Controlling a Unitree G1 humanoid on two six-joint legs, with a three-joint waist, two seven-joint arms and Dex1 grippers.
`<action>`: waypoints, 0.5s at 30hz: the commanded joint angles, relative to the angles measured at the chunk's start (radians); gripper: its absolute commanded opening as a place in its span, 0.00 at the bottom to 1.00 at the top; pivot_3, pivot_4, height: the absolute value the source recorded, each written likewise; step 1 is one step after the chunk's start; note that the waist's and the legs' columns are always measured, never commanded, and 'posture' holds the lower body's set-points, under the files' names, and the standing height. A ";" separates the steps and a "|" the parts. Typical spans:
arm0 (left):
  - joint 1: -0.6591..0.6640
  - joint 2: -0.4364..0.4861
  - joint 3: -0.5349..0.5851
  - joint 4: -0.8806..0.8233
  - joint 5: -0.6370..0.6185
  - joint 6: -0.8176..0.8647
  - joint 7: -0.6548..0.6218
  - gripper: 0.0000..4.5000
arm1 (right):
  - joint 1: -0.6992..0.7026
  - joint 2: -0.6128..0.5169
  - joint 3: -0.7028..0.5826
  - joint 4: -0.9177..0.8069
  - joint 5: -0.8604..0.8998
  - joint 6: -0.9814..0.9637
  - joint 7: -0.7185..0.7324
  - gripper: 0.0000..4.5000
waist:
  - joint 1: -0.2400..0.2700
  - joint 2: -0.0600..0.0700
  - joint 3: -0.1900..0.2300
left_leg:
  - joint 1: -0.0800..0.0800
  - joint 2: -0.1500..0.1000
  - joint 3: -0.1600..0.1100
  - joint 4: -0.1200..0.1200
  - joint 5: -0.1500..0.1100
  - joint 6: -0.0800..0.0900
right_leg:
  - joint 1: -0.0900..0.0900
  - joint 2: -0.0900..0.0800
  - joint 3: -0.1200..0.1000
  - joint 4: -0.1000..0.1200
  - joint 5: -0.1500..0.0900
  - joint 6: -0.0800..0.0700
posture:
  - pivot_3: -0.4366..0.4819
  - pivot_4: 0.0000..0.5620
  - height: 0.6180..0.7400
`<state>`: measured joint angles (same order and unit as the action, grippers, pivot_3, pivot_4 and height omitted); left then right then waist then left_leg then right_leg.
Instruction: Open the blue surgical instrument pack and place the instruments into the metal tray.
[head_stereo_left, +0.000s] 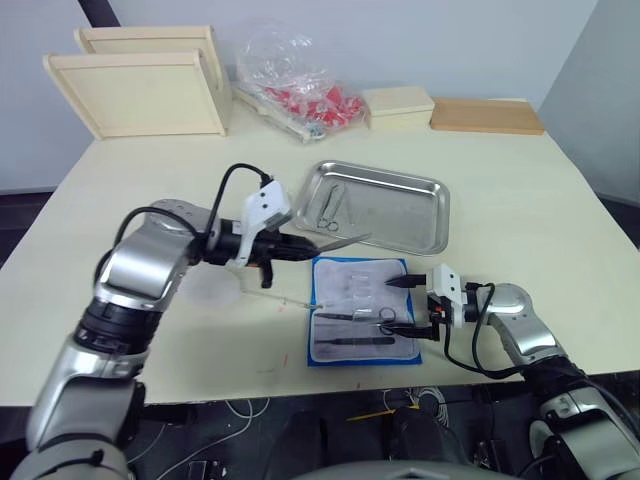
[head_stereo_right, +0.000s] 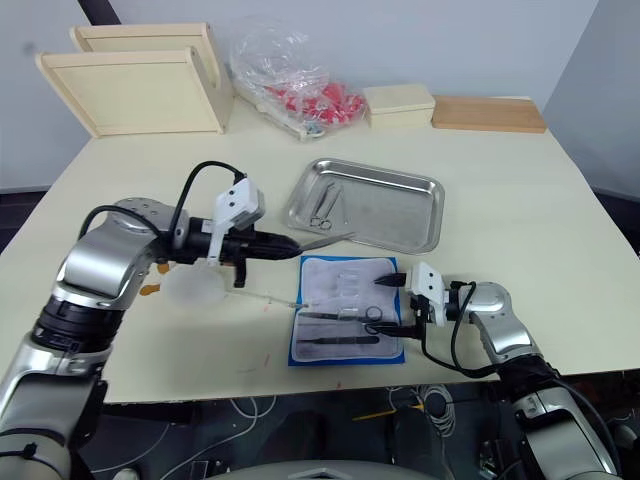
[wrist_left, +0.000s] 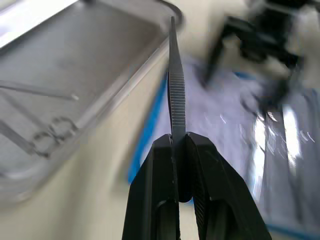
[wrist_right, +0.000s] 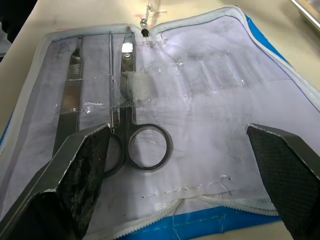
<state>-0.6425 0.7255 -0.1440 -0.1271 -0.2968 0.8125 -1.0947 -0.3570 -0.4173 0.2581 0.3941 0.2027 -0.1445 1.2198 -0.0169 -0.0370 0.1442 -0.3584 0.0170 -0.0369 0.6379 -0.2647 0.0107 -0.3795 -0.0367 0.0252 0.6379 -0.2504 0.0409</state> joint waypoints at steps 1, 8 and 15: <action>-0.055 -0.102 0.035 -0.006 0.022 0.058 0.188 0.01 | 0.054 -0.007 0.068 0.100 -0.099 0.038 -0.020 1.00 | 0.002 -0.001 0.000 | 0.000 0.000 0.000 0.000 0.000 0.000 | 0.000 0.000 0.000 0.000 0.000 0.000 | 0.48 0.27 1.00; -0.076 -0.284 0.055 0.002 0.080 0.126 0.485 0.01 | 0.057 -0.014 0.060 0.091 -0.095 0.044 -0.025 1.00 | 0.003 -0.004 -0.003 | 0.000 -0.001 -0.001 0.002 0.000 0.000 | 0.000 -0.001 0.000 0.000 0.003 -0.002 | 0.48 0.27 1.00; -0.109 -0.470 0.046 0.059 0.098 0.134 0.668 0.01 | 0.064 -0.015 0.055 0.085 -0.091 0.049 -0.030 1.00 | 0.006 -0.005 -0.004 | -0.001 -0.005 -0.003 0.002 0.000 0.000 | 0.001 -0.004 -0.002 0.000 0.004 -0.001 | 0.48 0.27 1.00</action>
<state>-0.7169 0.2858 -0.1117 -0.0670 -0.2007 0.9668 -0.4710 -0.3519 -0.4254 0.2486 0.3924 0.2080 -0.1437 1.2199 -0.0107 -0.0417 0.1406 -0.3592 0.0113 -0.0400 0.6400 -0.2646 0.0103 -0.3781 -0.0416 0.0233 0.6378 -0.2464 0.0401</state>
